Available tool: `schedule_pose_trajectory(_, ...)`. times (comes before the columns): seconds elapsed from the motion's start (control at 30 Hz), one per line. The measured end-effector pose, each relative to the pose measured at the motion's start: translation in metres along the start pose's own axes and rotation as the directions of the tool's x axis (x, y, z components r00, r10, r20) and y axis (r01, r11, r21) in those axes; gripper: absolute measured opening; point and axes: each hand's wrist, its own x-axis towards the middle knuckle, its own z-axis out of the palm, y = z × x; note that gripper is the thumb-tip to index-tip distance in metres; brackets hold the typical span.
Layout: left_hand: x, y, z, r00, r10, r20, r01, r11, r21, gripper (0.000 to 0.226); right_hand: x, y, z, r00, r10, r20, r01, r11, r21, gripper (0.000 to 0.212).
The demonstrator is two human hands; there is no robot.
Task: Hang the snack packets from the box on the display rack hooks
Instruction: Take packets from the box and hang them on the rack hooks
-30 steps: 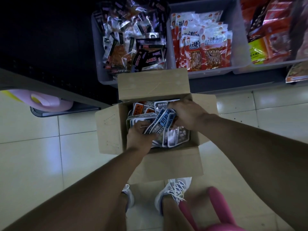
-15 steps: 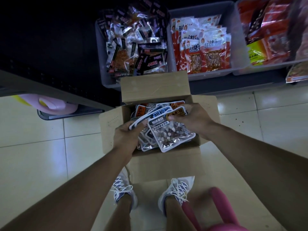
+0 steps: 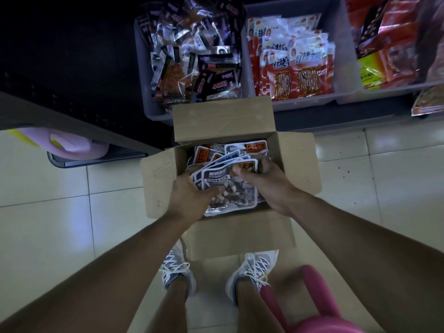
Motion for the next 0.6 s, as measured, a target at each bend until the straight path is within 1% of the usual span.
schedule_pose_trajectory(0.03,-0.001,0.001,-0.006,0.999,0.008,-0.044,-0.006,1.0,0.029,0.037,-0.003,-0.004,0.002,1.0,-0.008,-0.026,0.007,0.999,-0.04,0.084)
schedule_pose_trajectory(0.1,-0.003,0.006,-0.02,0.984,0.034,-0.176,-0.021,0.997,0.073,0.031,-0.003,-0.012,0.003,0.989,-0.072,-0.13,0.047,0.981,-0.187,0.052)
schedule_pose_trajectory(0.13,-0.004,0.007,-0.027,0.971,0.035,-0.237,-0.022,0.998,0.056,0.029,-0.004,-0.014,0.002,0.975,-0.132,-0.181,0.07,0.946,-0.317,0.036)
schedule_pose_trajectory(0.17,-0.006,0.007,-0.035,0.956,0.021,-0.292,-0.015,1.0,0.021,0.028,-0.004,-0.013,0.0,0.962,-0.194,-0.192,0.084,0.881,-0.466,0.032)
schedule_pose_trajectory(0.2,-0.007,0.005,-0.044,0.94,-0.002,-0.34,-0.001,1.0,-0.01,0.026,-0.004,-0.012,-0.001,0.961,-0.229,-0.158,0.091,0.796,-0.599,0.041)
schedule_pose_trajectory(0.27,-0.01,0.0,-0.059,0.916,-0.036,-0.401,0.023,0.999,-0.035,0.027,-0.002,-0.008,0.0,0.981,-0.192,-0.035,0.095,0.625,-0.775,0.067)
schedule_pose_trajectory(0.33,-0.012,-0.004,-0.065,0.915,-0.039,-0.401,0.046,0.999,0.007,0.029,0.0,-0.006,0.008,0.99,-0.131,0.045,0.108,0.528,-0.843,0.082)
schedule_pose_trajectory(0.37,-0.014,-0.004,-0.065,0.923,-0.034,-0.384,0.057,0.997,0.048,0.03,0.003,-0.005,0.012,0.988,-0.143,0.062,0.125,0.486,-0.865,0.088)
schedule_pose_trajectory(0.4,-0.014,-0.004,-0.065,0.931,-0.023,-0.365,0.06,0.994,0.09,0.03,0.005,-0.005,0.016,0.984,-0.162,0.073,0.136,0.42,-0.898,0.093)
schedule_pose_trajectory(0.47,-0.014,-0.003,-0.063,0.941,-0.011,-0.339,0.064,0.987,0.144,0.031,0.011,-0.007,0.021,0.982,-0.163,0.093,0.133,0.254,-0.958,0.106)
schedule_pose_trajectory(0.5,-0.014,-0.002,-0.062,0.944,0.001,-0.33,0.062,0.982,0.18,0.032,0.015,-0.008,0.022,0.984,-0.151,0.095,0.125,0.204,-0.971,0.111)
schedule_pose_trajectory(0.53,-0.014,-0.002,-0.062,0.949,0.015,-0.316,0.06,0.972,0.227,0.032,0.018,-0.011,0.021,0.989,-0.126,0.08,0.103,0.184,-0.977,0.112)
schedule_pose_trajectory(0.6,-0.015,0.001,-0.06,0.957,0.066,-0.283,0.036,0.939,0.341,0.032,0.023,-0.017,0.018,0.996,-0.086,0.036,0.05,0.169,-0.984,0.102)
